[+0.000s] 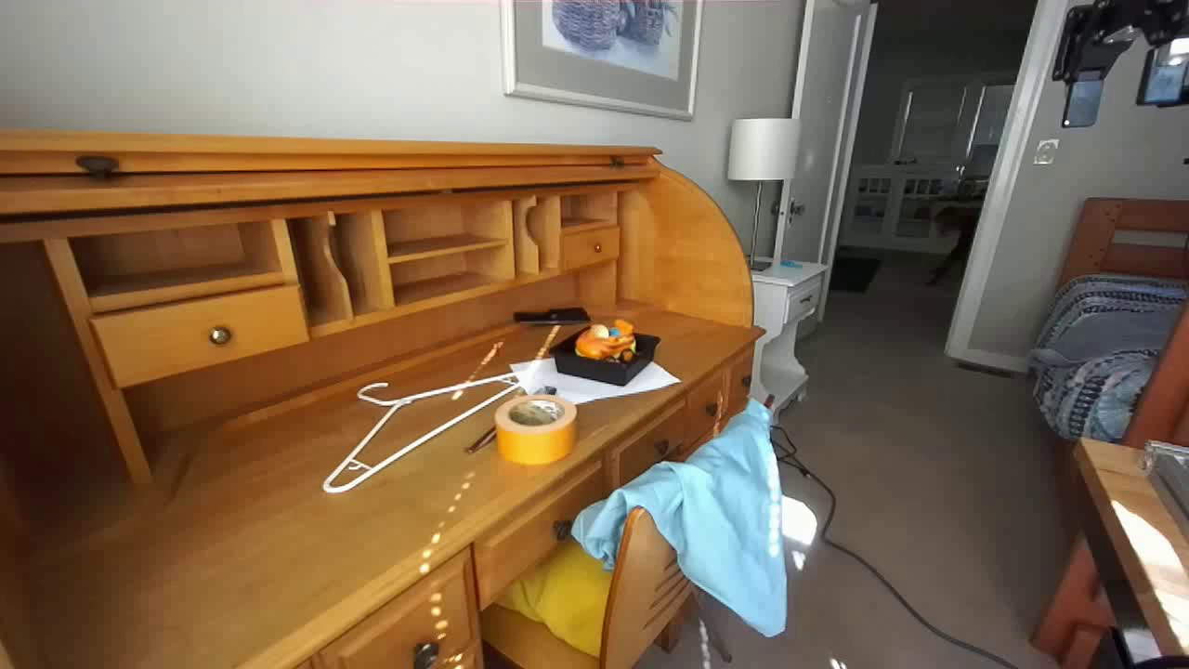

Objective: Open the topmost drawer on the bottom part of the cabinet.

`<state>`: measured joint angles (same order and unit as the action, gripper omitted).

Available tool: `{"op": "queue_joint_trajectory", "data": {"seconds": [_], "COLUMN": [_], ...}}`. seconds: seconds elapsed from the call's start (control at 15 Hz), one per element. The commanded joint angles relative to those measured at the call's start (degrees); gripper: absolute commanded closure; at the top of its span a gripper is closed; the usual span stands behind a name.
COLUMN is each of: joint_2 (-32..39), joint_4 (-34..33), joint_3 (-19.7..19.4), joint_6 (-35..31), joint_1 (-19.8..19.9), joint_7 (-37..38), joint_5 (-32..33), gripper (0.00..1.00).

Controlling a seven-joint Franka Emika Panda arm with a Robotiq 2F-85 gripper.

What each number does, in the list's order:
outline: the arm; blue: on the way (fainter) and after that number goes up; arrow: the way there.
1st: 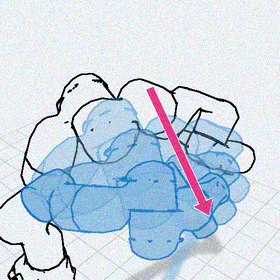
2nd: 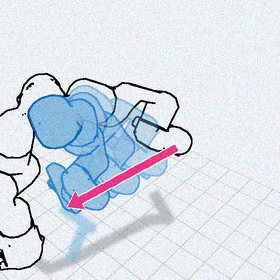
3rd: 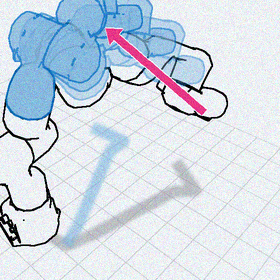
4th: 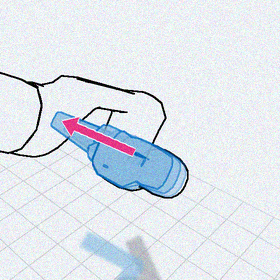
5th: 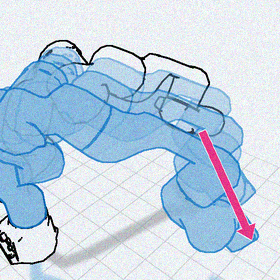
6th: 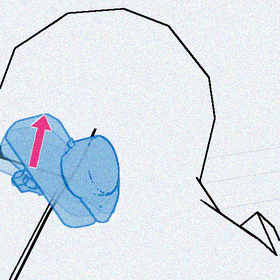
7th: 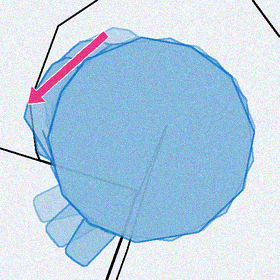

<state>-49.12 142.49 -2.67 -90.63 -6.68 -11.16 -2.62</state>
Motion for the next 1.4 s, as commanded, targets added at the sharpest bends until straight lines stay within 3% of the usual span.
{"op": "queue_joint_trajectory", "data": {"seconds": [0.0,0.4,0.6,0.93,1.33], "joint_2": [0.1,0.1,0.3,0.0,4.0], "joint_4": [-0.1,-0.1,1.5,8.7,18.0], "joint_3": [0.4,0.4,0.5,-2.4,-3.8], "joint_6": [0.1,0.1,-2.1,-10.0,-25.2], "joint_1": [0.5,0.5,2.8,7.2,16.9], "joint_7": [-0.3,-0.3,0.9,0.3,8.7], "joint_5": [-0.3,-0.3,2.9,10.0,18.7], "gripper": [0.0,0.0,0.0,0.0,0.0]}}
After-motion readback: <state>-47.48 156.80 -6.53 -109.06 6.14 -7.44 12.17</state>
